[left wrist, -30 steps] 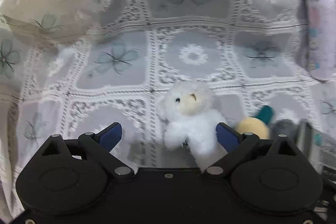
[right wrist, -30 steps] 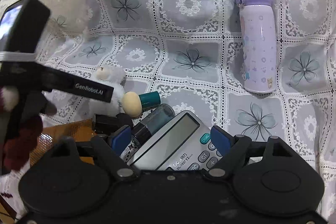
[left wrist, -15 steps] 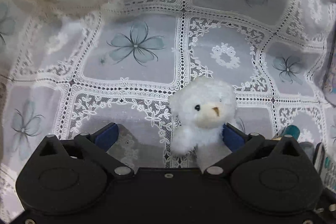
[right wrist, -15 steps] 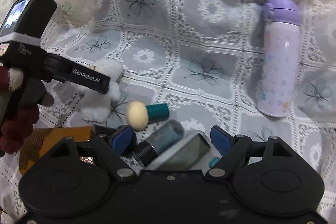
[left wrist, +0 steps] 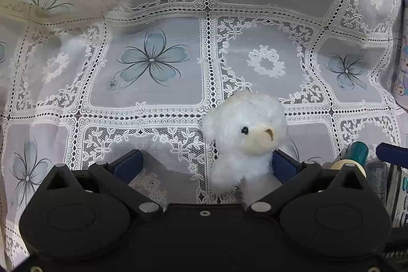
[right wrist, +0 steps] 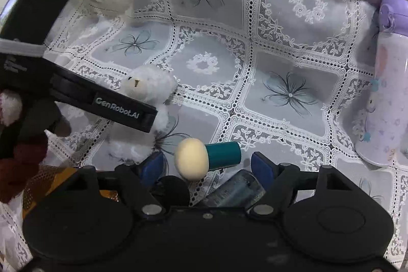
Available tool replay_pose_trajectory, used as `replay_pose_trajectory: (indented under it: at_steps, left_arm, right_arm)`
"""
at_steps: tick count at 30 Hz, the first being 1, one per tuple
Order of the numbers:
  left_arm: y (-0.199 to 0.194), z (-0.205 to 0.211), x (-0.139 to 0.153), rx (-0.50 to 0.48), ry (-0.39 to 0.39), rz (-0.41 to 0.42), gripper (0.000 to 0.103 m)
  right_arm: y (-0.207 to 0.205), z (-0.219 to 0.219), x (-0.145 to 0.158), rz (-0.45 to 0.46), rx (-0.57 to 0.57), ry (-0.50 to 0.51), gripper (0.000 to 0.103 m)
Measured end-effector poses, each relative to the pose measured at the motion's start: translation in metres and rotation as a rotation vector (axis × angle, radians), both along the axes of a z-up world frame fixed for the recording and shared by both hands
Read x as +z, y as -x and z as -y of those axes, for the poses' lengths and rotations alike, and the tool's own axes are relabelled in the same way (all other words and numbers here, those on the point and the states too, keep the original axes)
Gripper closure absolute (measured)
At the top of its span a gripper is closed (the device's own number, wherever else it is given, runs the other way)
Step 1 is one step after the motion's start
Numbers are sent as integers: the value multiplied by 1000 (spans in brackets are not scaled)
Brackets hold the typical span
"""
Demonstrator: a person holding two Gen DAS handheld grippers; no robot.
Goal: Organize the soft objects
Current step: 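Close the left tool on the white bear while the right tool grasps the sponge stick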
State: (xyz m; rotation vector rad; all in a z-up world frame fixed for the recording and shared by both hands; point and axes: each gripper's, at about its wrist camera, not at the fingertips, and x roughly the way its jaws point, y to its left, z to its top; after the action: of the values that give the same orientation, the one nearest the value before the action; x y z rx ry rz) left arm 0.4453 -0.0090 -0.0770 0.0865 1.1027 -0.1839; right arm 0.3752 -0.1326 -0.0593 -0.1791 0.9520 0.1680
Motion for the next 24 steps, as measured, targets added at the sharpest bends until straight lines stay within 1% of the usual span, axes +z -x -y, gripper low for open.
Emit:
replay_pose_trajectory:
  at_steps: [4,6,7,10,14,19,24]
  left_arm:
    - [-2,-9,-1,-2,6,5,2]
    - [-1,-11,-1,-1,7,6,2]
    - [0,-11,-3,-2,7,7,2]
    - [2,-13,-2,-2,12,8,2]
    - [3,-18,-3,1,18,11,2]
    - [9,-23,-2,3,39,31,2]
    - [16,-28,6,26,73,31,4]
  right_arm:
    - [-6,3,-5,-10,6,-19,33]
    - [-8,5,-7,-13,2,-28,42]
    - [-10,6,-8,-16,8,-38,43]
    - [-12,11,-8,-22,2,-71,44]
    - [-11,16,-6,-6,-12,-94,45]
    - [-8,33,5,39,-90,-108,45]
    - [-5,57,14,64,-165,-130,45]
